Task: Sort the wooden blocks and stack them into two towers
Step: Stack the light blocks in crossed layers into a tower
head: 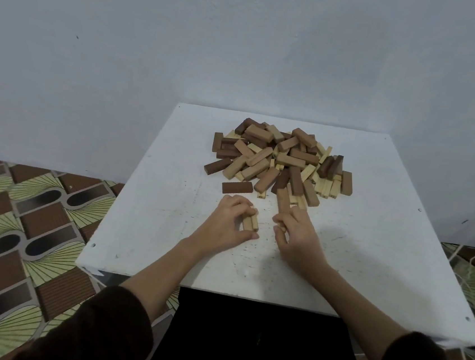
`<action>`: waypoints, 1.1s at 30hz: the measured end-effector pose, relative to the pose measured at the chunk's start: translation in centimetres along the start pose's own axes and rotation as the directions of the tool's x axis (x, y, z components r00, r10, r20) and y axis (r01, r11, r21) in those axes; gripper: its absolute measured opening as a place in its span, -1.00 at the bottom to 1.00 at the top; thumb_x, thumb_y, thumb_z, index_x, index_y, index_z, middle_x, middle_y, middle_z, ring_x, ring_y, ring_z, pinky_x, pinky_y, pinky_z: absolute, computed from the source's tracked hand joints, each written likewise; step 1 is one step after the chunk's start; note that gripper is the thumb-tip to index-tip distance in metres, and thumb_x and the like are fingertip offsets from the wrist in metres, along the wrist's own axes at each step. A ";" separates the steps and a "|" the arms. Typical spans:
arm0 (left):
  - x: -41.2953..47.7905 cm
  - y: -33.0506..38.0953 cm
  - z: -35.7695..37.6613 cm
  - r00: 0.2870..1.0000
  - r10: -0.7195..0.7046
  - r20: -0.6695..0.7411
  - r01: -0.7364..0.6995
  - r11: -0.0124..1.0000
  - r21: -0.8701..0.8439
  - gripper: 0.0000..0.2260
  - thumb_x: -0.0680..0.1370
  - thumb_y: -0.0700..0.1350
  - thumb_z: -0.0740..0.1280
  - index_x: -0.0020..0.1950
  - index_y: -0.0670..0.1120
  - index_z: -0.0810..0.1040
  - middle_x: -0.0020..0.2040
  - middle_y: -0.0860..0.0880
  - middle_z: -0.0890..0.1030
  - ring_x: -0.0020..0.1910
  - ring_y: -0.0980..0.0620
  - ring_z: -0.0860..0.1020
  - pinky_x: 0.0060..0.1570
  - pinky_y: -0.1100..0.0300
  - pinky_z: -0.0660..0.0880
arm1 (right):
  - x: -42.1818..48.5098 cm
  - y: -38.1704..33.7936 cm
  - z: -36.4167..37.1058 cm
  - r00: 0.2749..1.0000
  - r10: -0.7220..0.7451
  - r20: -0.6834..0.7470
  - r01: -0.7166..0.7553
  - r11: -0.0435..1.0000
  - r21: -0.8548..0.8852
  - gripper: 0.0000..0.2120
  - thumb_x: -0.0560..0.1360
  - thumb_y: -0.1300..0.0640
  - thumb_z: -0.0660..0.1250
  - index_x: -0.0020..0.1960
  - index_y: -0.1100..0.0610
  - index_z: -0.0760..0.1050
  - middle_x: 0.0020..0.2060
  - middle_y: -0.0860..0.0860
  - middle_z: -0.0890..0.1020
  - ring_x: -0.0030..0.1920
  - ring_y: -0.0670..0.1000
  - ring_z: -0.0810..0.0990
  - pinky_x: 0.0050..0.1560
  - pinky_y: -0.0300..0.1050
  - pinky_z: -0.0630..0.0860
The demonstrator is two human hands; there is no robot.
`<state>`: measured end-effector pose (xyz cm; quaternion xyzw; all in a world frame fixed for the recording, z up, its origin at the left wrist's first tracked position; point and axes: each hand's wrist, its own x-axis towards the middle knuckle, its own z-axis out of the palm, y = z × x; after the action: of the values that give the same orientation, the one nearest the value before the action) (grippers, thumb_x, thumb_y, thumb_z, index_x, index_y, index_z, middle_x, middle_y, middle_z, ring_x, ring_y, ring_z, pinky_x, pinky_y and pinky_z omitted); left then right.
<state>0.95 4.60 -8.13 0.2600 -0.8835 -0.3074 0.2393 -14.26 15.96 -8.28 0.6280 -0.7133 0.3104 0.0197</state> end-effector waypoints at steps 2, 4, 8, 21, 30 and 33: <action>0.1 0.0 0.0 1.000 -0.001 0.002 0.001 1.000 -0.013 -0.61 0.34 -0.06 0.55 0.11 -0.13 0.60 0.11 0.03 0.53 0.15 0.09 0.35 0.11 0.51 0.21 | 0.4 -0.1 0.1 0.994 0.097 0.049 -0.097 0.995 0.002 -0.78 0.46 0.32 0.28 0.10 0.33 0.52 -0.06 0.18 0.52 -0.04 0.09 0.44 -0.05 0.02 0.47; 0.3 0.3 0.1 1.000 -0.008 -0.005 0.008 0.999 -0.036 -0.63 0.35 -0.08 0.54 0.11 -0.13 0.60 0.11 0.04 0.54 0.16 0.09 0.36 0.14 0.40 0.28 | 0.7 -0.1 0.1 0.972 0.211 0.100 -0.213 0.977 0.010 -0.63 0.52 0.27 0.25 0.31 0.32 0.40 0.16 0.19 0.45 0.16 0.13 0.39 0.17 -0.06 0.33; 0.9 1.0 0.5 1.000 0.005 -0.005 -0.005 0.998 -0.070 -0.60 0.35 -0.06 0.54 0.14 -0.14 0.61 0.15 0.02 0.56 0.18 0.10 0.38 0.16 0.43 0.27 | 1.2 -0.2 -0.1 0.957 0.256 0.137 -0.263 0.964 0.035 -0.47 0.52 0.24 0.27 0.44 0.30 0.22 0.35 0.18 0.32 0.34 0.13 0.27 0.34 -0.11 0.19; 0.2 -0.4 -0.5 1.000 -0.012 0.027 0.014 0.996 -0.084 -0.42 0.31 -0.10 0.57 0.30 -0.12 0.51 0.16 0.00 0.53 0.21 0.07 0.38 0.22 0.36 0.28 | 1.3 0.2 -0.5 0.950 0.156 0.271 -0.207 0.963 0.173 -0.47 0.40 0.23 0.44 0.33 0.20 0.38 0.18 0.07 0.45 0.05 -0.10 0.32 -0.06 -0.59 0.21; 0.3 -0.5 -0.6 0.999 -0.005 0.045 0.009 0.996 -0.091 -0.38 0.31 -0.10 0.57 0.33 -0.12 0.47 0.16 0.03 0.50 0.21 0.06 0.39 0.22 0.22 0.36 | 2.2 -0.5 0.1 0.952 0.037 0.305 -0.090 0.983 0.161 -0.50 0.46 0.05 0.41 0.36 0.10 0.39 0.14 0.02 0.45 0.04 -0.08 0.28 -0.01 -0.29 0.18; 0.3 -0.7 -0.7 0.999 0.002 0.034 0.000 0.997 -0.078 -0.42 0.31 -0.11 0.57 0.30 -0.14 0.49 0.16 0.03 0.51 0.22 0.08 0.38 0.19 0.36 0.31 | 2.4 -0.6 0.2 0.941 0.024 0.338 -0.068 0.991 0.119 -0.50 0.49 0.05 0.37 0.40 0.02 0.35 0.12 0.04 0.39 0.10 0.01 0.30 0.07 -0.19 0.23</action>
<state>1.38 3.67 -8.02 0.2448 -0.8749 -0.3459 0.2345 -14.16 13.76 -7.16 0.6549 -0.6991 0.2447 -0.1499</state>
